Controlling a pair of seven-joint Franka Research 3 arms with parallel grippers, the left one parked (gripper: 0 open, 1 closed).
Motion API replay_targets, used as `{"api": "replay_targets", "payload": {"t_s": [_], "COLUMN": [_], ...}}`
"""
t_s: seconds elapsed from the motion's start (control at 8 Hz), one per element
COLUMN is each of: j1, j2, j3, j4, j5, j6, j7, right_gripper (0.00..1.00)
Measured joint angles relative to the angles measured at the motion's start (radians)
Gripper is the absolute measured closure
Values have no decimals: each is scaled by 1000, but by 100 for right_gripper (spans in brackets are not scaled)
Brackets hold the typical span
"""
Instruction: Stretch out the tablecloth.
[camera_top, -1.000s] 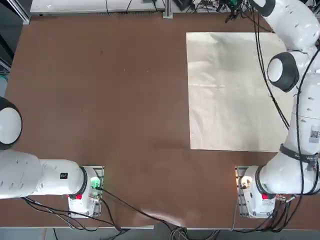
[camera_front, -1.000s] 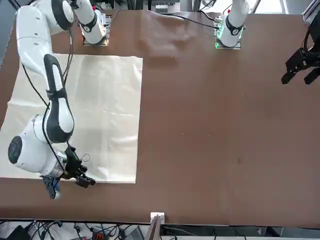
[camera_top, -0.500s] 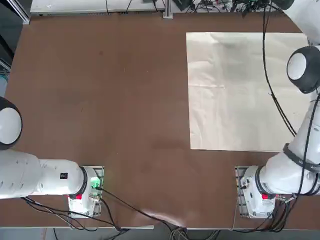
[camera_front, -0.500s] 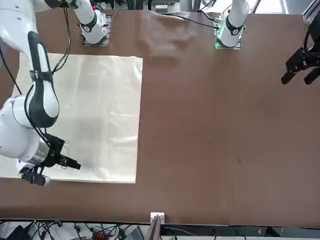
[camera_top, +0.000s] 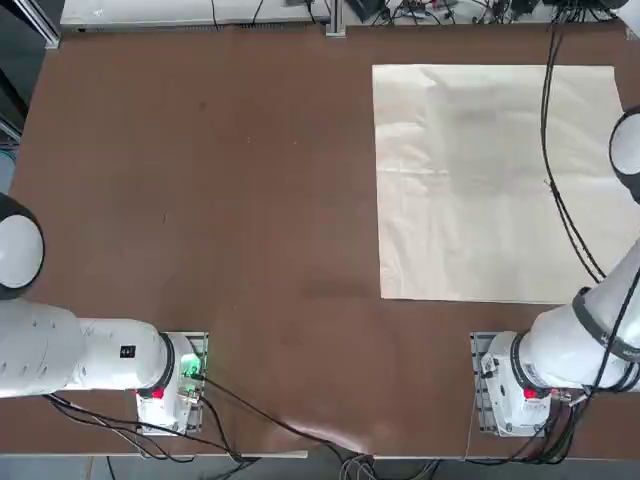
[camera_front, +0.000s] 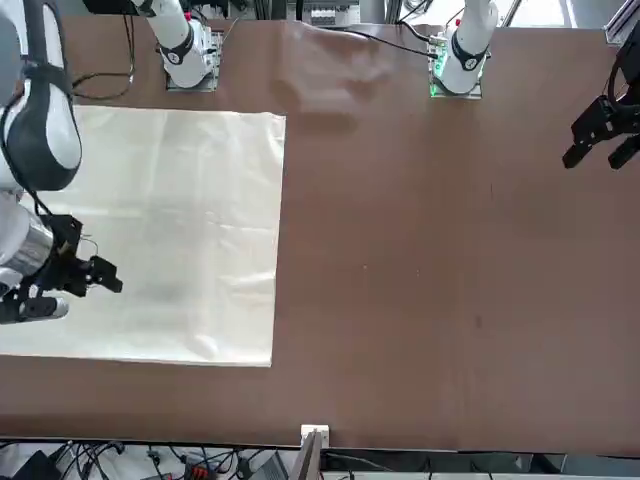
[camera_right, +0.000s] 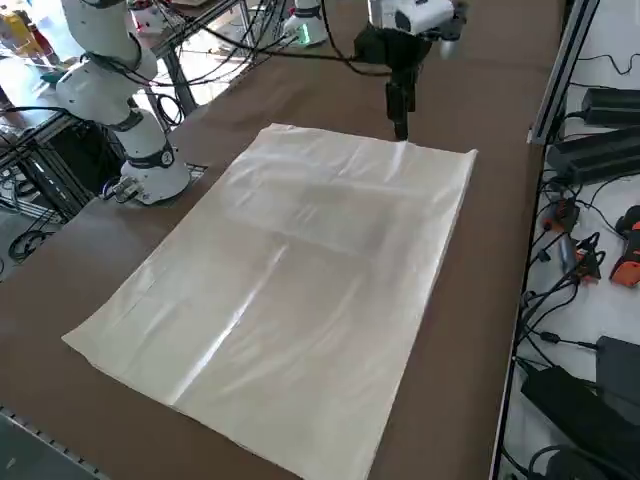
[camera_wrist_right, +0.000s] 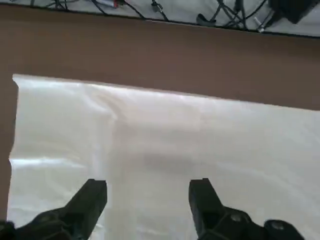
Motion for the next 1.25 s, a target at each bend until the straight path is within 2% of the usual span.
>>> {"api": "replay_targets", "payload": {"t_s": [0.25,0.5,0.75,1.25], "j1": [-1,-9,-14,-28], "j2": [-80,-126,-147,-153], "j3": [0,-1,-1,0], "j4": [-11,-22,-26,-36], "j5": [-10,-9,3,44], "j6": [-79,-150,-186,-194], "j7": [-1,22,88,95], "right_gripper": [0,0,0,0]}}
